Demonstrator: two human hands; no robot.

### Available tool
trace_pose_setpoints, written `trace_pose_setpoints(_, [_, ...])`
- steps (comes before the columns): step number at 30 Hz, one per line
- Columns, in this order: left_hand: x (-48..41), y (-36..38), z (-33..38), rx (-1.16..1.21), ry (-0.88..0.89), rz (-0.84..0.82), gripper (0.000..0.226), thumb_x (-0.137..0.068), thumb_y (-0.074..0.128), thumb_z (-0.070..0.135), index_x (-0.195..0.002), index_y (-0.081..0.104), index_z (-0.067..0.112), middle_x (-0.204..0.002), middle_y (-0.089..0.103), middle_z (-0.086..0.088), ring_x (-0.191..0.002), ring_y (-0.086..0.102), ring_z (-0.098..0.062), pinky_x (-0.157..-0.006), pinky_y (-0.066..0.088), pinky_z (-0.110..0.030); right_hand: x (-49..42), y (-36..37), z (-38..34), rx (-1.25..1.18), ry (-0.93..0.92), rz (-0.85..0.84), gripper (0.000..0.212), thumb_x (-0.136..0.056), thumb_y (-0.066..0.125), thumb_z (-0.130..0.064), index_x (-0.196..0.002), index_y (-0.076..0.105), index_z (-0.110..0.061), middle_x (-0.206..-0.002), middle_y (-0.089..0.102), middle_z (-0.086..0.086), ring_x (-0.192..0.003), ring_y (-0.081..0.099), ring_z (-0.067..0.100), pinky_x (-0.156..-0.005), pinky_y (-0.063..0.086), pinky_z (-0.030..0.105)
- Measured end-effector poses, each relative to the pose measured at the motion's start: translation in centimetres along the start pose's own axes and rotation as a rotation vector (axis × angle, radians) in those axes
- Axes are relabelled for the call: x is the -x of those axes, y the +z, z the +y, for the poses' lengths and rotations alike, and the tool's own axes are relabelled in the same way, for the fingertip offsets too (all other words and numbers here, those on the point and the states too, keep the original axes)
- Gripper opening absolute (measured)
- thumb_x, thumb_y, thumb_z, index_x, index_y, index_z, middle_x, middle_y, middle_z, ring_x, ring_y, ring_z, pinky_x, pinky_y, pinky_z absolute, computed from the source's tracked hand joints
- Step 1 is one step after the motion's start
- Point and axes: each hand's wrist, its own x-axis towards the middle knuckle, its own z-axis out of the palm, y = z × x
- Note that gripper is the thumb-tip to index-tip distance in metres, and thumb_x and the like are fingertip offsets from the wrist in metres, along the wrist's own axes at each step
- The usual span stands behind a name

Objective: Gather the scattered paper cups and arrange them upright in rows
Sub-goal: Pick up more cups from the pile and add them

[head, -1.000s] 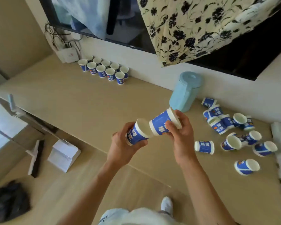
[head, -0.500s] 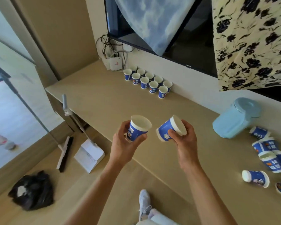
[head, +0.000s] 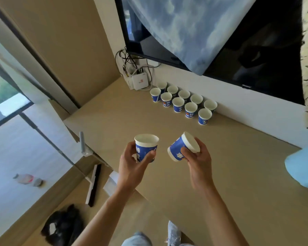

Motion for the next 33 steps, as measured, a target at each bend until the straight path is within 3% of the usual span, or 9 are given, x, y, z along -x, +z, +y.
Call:
trace_pose_setpoints(5, [-6.0, 1.3, -1.3, -0.021, -0.027, -0.039, 0.044, -0.07, 0.074, 0.051, -0.106, 0.063, 0.028, -0.086, 0.071, 0.013, -0.071, 0.064, 0.0, -0.062, 0.05, -0.016, -2.1, 0.0, 1.2, 0.011, 0.034, 0.062, 0.057, -0.063, 0.084, -0.033, -0.117, 0.067, -0.04, -0.115, 0.074, 0.004, -0.103, 0.072, 0.021, -0.076, 0.057, 0.023])
trace_pose_setpoints(10, [-11.8, 2.3, -3.1, -0.027, -0.057, -0.108, 0.039, -0.072, 0.074, 0.05, -0.104, 0.063, 0.03, -0.084, 0.071, 0.015, -0.068, 0.063, 0.002, -0.059, 0.049, -0.013, -3.8, 0.5, 2.1, 0.009, 0.047, 0.161, 0.061, -0.06, 0.085, -0.035, -0.118, 0.067, -0.037, -0.116, 0.074, 0.005, -0.103, 0.072, 0.022, -0.075, 0.057, 0.02])
trace_pose_setpoints(14, [-16.7, 2.2, -4.7, -0.021, -0.087, -0.158, 0.044, -0.068, 0.071, 0.056, -0.104, 0.063, 0.033, -0.085, 0.07, 0.009, -0.072, 0.059, -0.002, -0.063, 0.049, -0.023, -5.2, 2.2, 2.9, 0.025, 0.058, 0.232, 0.062, -0.061, 0.085, -0.035, -0.12, 0.066, -0.035, -0.117, 0.073, 0.005, -0.105, 0.071, 0.025, -0.076, 0.058, 0.024])
trace_pose_setpoints(18, [-22.2, 1.4, -6.8, -0.041, -0.084, -0.242, 0.044, -0.064, 0.073, 0.055, -0.102, 0.062, 0.036, -0.084, 0.068, 0.018, -0.07, 0.055, 0.001, -0.065, 0.044, -0.025, -6.4, 5.1, 4.6, 0.06, 0.084, 0.289, 0.06, -0.061, 0.083, -0.036, -0.119, 0.067, -0.036, -0.116, 0.074, 0.006, -0.105, 0.071, 0.027, -0.075, 0.058, 0.025])
trace_pose_setpoints(23, [-29.2, 1.0, -10.3, -0.091, -0.073, -0.249, 0.05, -0.058, 0.08, 0.055, -0.1, 0.056, 0.046, -0.089, 0.064, 0.025, -0.074, 0.06, -0.009, -0.062, 0.047, -0.024, -7.7, 8.3, 7.7, 0.116, 0.108, 0.294, 0.059, -0.061, 0.082, -0.038, -0.119, 0.067, -0.036, -0.116, 0.074, 0.001, -0.105, 0.072, 0.022, -0.075, 0.059, 0.025])
trace_pose_setpoints(28, [-35.2, 2.3, -14.9, -0.118, -0.033, -0.254, 0.06, -0.06, 0.089, 0.046, -0.109, 0.056, 0.04, -0.095, 0.066, 0.024, -0.085, 0.061, 0.004, -0.066, 0.046, -0.017, -9.6, 9.7, 12.2, 0.15, 0.076, 0.307, 0.057, -0.061, 0.08, -0.011, -0.112, 0.072, -0.032, -0.114, 0.074, 0.003, -0.096, 0.072, 0.018, -0.072, 0.061, 0.027])
trace_pose_setpoints(33, [-39.4, 4.8, -18.5, -0.11, 0.025, -0.273, 0.062, -0.057, 0.086, 0.051, -0.11, 0.053, 0.044, -0.097, 0.063, 0.035, -0.075, 0.06, 0.006, -0.059, 0.041, -0.006, -12.0, 10.3, 15.6, 0.165, 0.052, 0.355, 0.063, -0.055, 0.075, -0.001, -0.113, 0.069, -0.022, -0.111, 0.075, 0.003, -0.091, 0.074, 0.012, -0.072, 0.061, 0.022])
